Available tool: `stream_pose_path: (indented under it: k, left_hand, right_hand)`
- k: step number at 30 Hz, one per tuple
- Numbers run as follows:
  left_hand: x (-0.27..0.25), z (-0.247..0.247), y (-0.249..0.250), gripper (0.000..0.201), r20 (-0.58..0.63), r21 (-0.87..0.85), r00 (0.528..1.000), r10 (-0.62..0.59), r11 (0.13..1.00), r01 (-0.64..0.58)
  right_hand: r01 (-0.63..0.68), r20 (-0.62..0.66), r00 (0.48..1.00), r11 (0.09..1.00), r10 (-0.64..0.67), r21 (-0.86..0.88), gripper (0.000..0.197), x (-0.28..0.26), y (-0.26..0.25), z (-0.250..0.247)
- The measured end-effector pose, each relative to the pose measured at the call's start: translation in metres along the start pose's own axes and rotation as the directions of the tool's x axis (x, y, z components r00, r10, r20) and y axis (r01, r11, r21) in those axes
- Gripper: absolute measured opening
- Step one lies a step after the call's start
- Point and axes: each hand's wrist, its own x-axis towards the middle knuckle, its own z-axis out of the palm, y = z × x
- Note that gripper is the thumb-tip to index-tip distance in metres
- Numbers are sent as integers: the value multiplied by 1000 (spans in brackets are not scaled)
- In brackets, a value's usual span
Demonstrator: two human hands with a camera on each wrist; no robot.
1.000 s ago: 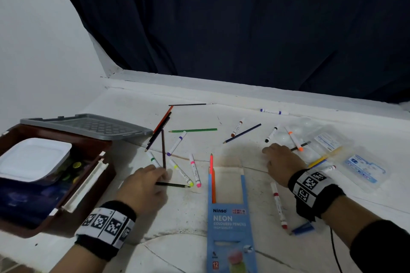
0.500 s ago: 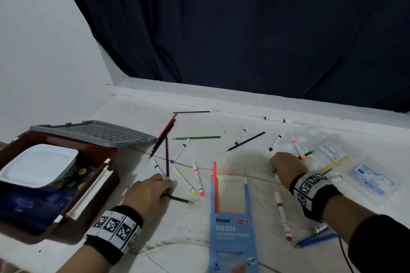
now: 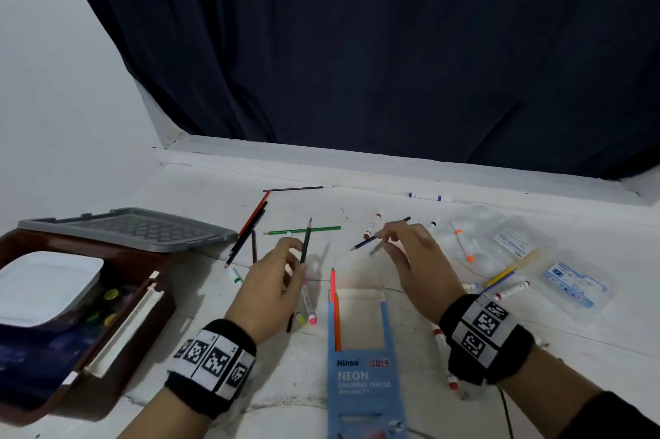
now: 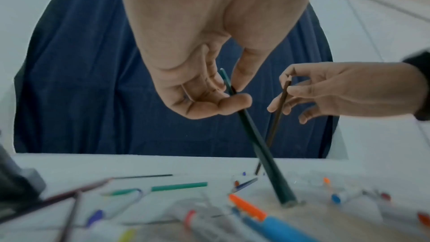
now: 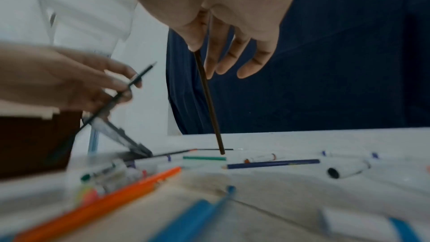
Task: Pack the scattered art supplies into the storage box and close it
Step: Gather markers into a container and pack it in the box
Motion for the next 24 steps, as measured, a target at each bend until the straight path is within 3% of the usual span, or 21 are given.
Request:
stream_pose_path:
  k: [4,9,18,21,24]
  left_hand:
    - [16,16,14,16,8,-281,996,-93,955,92]
    - [32,41,15,16,94,-290,989,-117,947,140]
    - [41,59,7,19,253,-34,957,-144,987,158]
    - [39,62,6,25,299,180,945,-133,980,80]
    - [33,66,7,31,322,425,936,-144,905,-7]
  right_hand:
    - [-110,-33,992,948,125,298,8,-11,-24,-2]
    - [-163,42,987,935,157,316,10,-33,-31,1]
    - [-193,69,981,955,181,227,21,-42,-29,6]
    - [-218,86,975,948,204,232,23,-39,-29,7]
    - [-237,95,971,944,220,231,25,-36,-30,9]
